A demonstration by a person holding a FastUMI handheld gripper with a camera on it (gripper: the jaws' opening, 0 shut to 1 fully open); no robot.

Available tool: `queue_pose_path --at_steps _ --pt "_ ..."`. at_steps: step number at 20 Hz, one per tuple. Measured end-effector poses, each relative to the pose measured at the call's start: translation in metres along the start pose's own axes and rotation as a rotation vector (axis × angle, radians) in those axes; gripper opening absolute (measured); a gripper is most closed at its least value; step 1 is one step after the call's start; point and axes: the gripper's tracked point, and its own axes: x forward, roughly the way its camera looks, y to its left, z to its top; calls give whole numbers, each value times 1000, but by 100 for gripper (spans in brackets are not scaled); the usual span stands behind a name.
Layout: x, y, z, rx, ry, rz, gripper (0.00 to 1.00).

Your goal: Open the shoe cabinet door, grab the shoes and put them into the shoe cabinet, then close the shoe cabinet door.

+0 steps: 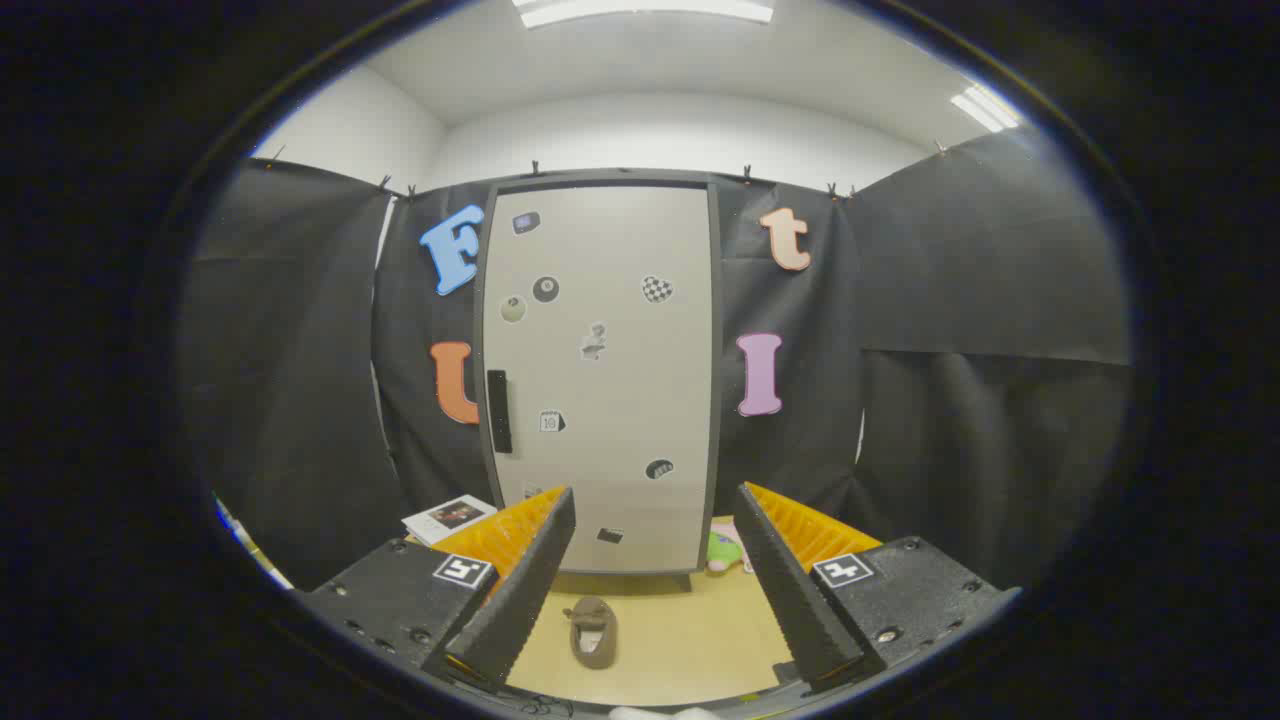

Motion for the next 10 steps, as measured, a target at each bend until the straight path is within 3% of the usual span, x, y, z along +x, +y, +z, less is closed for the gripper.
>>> queue_pose_path --at_steps 10 --pt "7 1 3 10 -8 -1 100"
